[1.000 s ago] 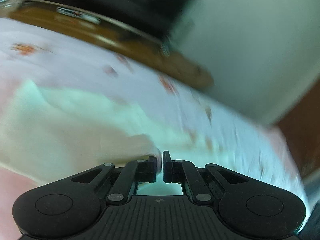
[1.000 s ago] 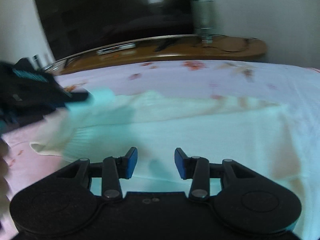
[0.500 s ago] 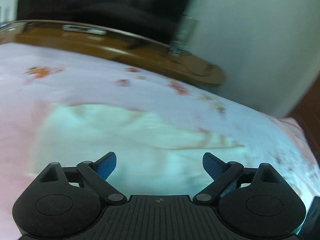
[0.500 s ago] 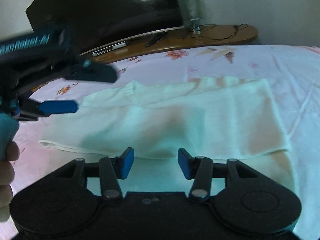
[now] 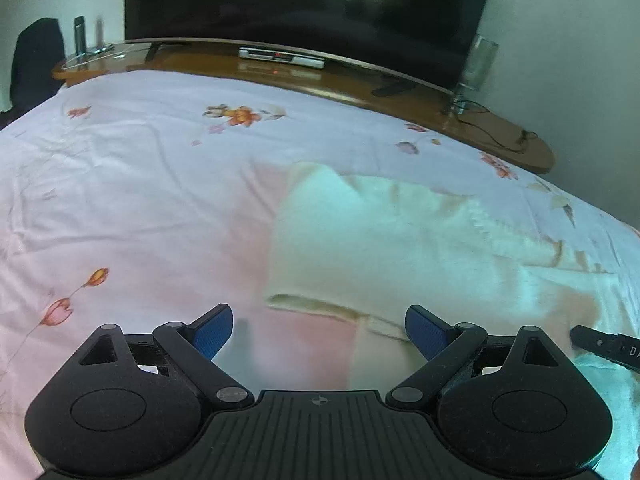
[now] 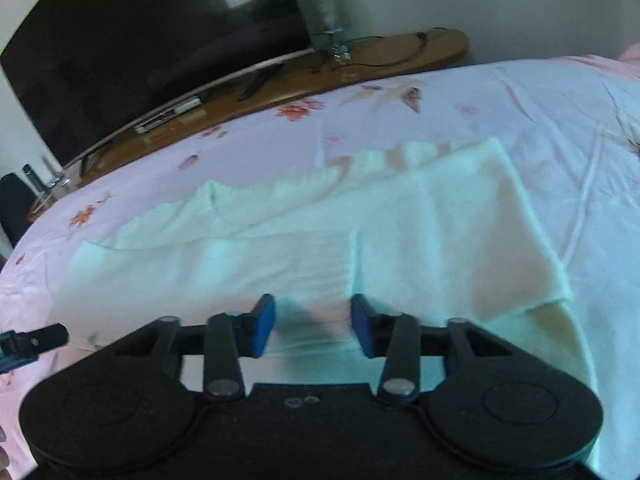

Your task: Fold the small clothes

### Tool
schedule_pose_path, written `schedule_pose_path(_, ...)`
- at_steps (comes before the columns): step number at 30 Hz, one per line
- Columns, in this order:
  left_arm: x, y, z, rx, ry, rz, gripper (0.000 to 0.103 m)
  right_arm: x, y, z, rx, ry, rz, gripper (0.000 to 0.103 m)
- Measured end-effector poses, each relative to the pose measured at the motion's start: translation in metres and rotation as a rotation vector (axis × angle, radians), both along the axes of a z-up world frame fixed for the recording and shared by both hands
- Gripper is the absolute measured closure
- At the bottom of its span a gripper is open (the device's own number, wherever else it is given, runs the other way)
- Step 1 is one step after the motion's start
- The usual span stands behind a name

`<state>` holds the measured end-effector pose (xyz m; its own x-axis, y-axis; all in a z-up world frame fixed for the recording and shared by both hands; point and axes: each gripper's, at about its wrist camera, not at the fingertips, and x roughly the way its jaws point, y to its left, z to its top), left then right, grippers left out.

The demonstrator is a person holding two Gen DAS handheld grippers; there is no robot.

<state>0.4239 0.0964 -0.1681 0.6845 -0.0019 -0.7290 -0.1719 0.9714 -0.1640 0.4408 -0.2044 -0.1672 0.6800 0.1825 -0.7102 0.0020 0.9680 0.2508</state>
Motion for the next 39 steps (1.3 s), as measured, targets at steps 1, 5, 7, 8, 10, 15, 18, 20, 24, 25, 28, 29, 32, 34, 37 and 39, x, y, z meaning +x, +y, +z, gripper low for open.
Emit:
schedule_pose_path(1,0.001,0.001,-0.002,0.001,0.000,0.000,0.010,0.001,0.005,0.000,0.006,0.002,0.019,0.092)
schedule_pose_path(5,-0.001,-0.003,-0.001,0.027,-0.018,-0.013,0.010,0.000,0.006,0.016,-0.023,-0.078,0.027,0.094)
schedule_pose_path(7,0.001,-0.008,-0.003,0.040,-0.018,-0.025,0.010,-0.003,-0.005,0.030,-0.038,-0.122,0.007,0.094)
schedule_pose_path(8,0.001,-0.010,-0.004,0.049,-0.019,-0.030,0.010,-0.003,-0.014,0.036,-0.035,-0.129,-0.004,0.094)
schedule_pose_path(10,0.002,-0.014,-0.008,0.059,-0.018,-0.040,0.010,-0.004,-0.030,0.043,-0.073,-0.146,-0.029,0.094)
schedule_pose_path(15,0.005,-0.021,-0.012,0.102,-0.027,-0.039,0.011,0.001,-0.067,0.038,-0.108,-0.107,-0.098,0.094)
schedule_pose_path(18,0.007,-0.024,-0.011,0.131,-0.054,-0.033,0.024,-0.001,-0.076,0.024,-0.140,-0.072,-0.118,0.094)
schedule_pose_path(20,0.012,-0.024,-0.015,0.120,-0.029,-0.054,0.041,-0.001,-0.079,0.015,-0.151,-0.053,-0.138,0.094)
schedule_pose_path(24,0.011,-0.024,-0.011,0.078,-0.020,-0.062,0.054,-0.002,-0.077,-0.002,-0.187,-0.005,-0.146,0.093)
schedule_pose_path(25,0.011,-0.023,-0.004,0.037,-0.017,-0.074,0.054,-0.002,-0.075,-0.001,-0.190,-0.005,-0.135,0.093)
schedule_pose_path(28,0.013,-0.021,0.014,-0.033,0.002,-0.123,0.019,-0.002,-0.079,0.005,-0.117,0.005,-0.121,0.075)
schedule_pose_path(29,0.015,-0.018,0.017,-0.057,0.008,-0.125,0.000,-0.002,-0.082,0.007,-0.097,0.004,-0.132,0.075)
schedule_pose_path(32,0.019,-0.011,0.027,-0.096,-0.018,-0.108,0.000,0.002,-0.091,0.008,-0.063,-0.004,-0.172,0.074)
schedule_pose_path(34,0.029,-0.006,0.026,-0.135,-0.010,-0.080,0.000,0.008,-0.095,0.007,-0.051,-0.004,-0.189,0.075)
schedule_pose_path(37,0.054,0.002,0.013,-0.166,0.012,-0.016,0.000,0.017,-0.096,0.002,-0.037,-0.001,-0.192,0.083)
schedule_pose_path(39,0.071,0.004,0.005,-0.188,0.022,0.010,0.000,0.016,-0.095,0.004,-0.024,-0.005,-0.182,0.093)
